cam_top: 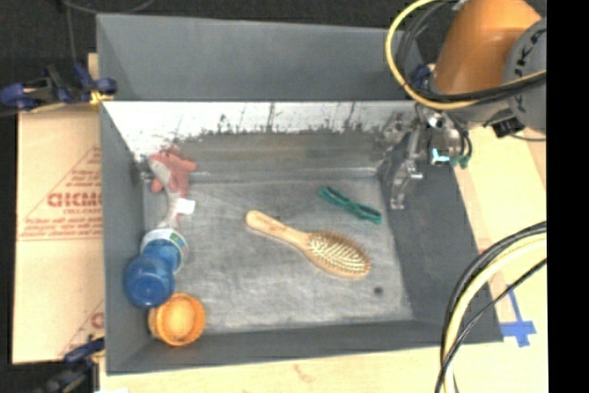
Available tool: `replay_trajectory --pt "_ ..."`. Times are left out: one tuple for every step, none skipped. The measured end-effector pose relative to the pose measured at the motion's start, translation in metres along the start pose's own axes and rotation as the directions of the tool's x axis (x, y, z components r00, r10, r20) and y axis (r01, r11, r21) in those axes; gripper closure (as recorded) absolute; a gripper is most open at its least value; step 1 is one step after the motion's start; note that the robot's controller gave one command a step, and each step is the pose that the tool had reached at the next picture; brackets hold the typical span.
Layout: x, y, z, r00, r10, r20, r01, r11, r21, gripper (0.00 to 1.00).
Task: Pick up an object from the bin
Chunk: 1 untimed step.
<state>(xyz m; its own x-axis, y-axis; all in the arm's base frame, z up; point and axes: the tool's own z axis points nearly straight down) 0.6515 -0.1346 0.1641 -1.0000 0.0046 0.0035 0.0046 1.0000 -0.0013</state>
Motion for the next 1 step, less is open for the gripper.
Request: replay_trajectory --pt "-0.0020 0.0002 -0.0055 1.000 -0.002 0.009 0.002 1.000 0.002 0.00"
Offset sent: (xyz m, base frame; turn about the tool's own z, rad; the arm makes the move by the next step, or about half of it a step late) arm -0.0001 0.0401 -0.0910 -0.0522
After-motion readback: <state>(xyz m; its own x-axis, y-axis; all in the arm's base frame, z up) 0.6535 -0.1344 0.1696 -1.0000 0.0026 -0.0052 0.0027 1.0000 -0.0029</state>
